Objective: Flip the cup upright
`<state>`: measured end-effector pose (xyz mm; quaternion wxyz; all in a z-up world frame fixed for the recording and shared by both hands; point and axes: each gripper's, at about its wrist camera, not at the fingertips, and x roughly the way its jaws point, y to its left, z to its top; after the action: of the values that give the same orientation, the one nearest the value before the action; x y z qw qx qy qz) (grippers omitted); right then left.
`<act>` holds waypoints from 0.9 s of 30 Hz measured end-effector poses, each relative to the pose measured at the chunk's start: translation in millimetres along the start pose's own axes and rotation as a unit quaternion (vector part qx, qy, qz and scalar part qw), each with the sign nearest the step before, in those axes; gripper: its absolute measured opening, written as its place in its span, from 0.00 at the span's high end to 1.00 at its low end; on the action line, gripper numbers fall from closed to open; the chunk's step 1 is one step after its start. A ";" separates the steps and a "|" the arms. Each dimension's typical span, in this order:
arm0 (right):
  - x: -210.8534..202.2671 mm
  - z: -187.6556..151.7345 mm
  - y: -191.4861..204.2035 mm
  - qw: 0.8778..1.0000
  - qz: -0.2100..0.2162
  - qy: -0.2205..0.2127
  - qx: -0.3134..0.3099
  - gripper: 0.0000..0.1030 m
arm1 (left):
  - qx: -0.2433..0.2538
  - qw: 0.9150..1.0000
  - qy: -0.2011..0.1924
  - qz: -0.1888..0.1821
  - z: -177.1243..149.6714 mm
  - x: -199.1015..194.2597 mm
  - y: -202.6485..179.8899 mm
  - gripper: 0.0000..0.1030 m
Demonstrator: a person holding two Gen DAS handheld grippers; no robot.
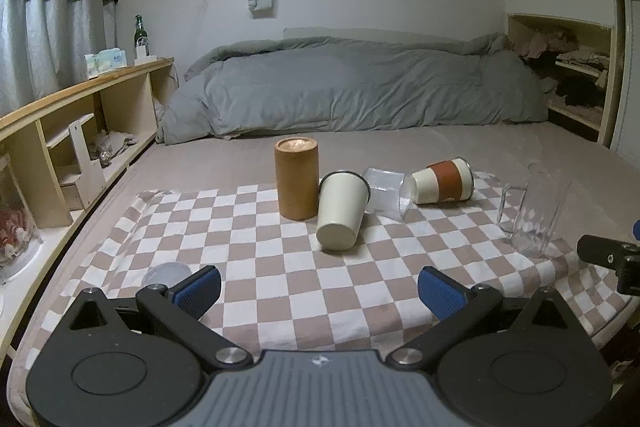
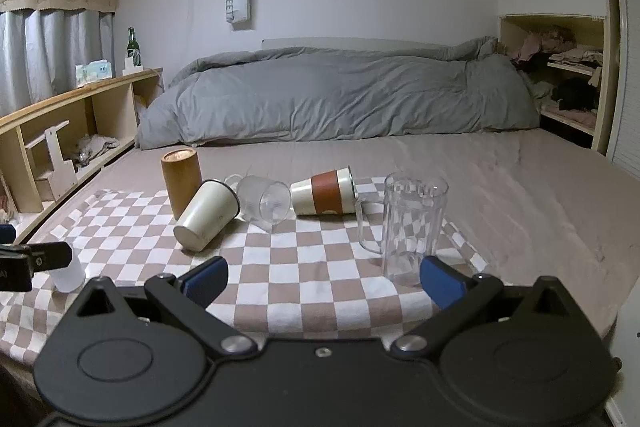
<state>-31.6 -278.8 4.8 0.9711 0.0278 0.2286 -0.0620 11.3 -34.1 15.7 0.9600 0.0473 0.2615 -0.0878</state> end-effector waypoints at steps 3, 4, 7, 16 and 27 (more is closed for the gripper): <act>-0.2 -0.1 2.1 1.000 0.000 0.000 -0.004 0.00 | -0.006 1.000 0.004 0.004 0.1 1.2 2.2 0.00; -0.1 -0.3 2.8 1.000 0.001 0.000 -0.005 0.00 | -0.007 1.000 0.004 0.004 0.1 1.1 2.8 0.00; 0.5 0.0 3.5 1.000 -0.002 0.001 -0.007 0.00 | -0.006 1.000 0.003 0.005 -0.5 0.6 2.5 0.00; 1.1 -0.4 4.6 1.000 -0.006 0.003 -0.008 0.00 | -0.005 1.000 0.004 0.004 -0.6 0.2 2.1 0.00; 1.9 -0.9 5.5 1.000 -0.007 0.004 -0.010 0.00 | -0.003 1.000 0.005 0.003 -1.8 0.0 2.0 0.00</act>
<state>-29.6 -273.5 3.3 0.9700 0.0172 0.2334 -0.0663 10.7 -31.9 14.3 0.9590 0.0454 0.2668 -0.0841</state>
